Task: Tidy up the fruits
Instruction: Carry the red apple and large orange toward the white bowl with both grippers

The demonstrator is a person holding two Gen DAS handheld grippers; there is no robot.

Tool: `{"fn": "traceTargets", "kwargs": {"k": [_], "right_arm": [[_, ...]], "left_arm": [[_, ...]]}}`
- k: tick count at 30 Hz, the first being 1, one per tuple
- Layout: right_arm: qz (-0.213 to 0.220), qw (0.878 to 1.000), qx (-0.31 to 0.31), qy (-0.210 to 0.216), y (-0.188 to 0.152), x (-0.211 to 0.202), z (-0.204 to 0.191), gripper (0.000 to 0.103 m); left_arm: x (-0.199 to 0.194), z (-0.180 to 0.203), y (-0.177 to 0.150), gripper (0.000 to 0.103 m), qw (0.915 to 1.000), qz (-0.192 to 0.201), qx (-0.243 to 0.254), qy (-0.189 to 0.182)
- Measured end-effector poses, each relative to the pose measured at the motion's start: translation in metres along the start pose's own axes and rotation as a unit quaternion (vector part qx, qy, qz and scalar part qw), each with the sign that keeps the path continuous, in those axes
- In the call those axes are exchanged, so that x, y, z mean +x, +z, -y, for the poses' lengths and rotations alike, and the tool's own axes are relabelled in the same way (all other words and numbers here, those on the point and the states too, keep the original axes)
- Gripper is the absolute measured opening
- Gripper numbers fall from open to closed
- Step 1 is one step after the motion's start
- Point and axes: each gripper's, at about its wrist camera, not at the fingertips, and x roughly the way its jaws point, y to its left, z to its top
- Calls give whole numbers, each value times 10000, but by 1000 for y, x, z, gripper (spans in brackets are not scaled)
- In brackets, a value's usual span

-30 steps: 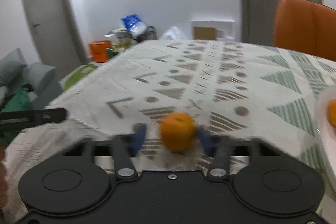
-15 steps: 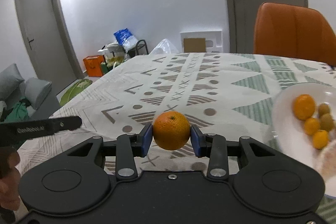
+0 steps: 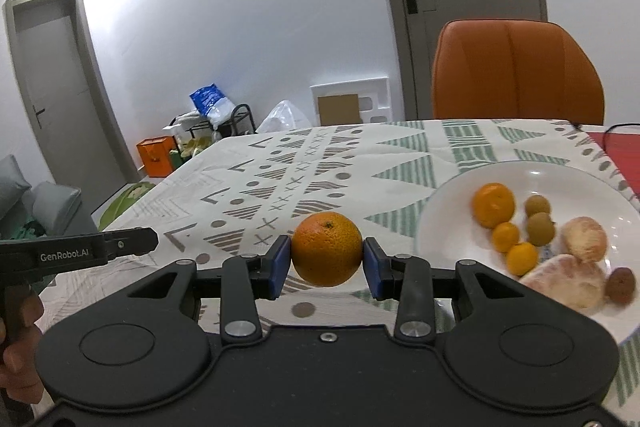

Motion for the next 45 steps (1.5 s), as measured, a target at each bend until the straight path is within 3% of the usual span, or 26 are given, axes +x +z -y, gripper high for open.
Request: {"fn": "traceTargets", "kwargs": {"k": [25, 31, 45], "right_arm": [[254, 9975, 592, -294, -20, -43, 74, 37], [310, 9963, 758, -271, -23, -45, 85, 42], [393, 9955, 784, -345, -26, -65, 98, 42]], "left_arm": [[3, 71, 3, 22, 9985, 45, 513, -183], [8, 89, 2, 22, 9975, 35, 649, -268], [20, 122, 1, 22, 9946, -24, 874, -568]]}}
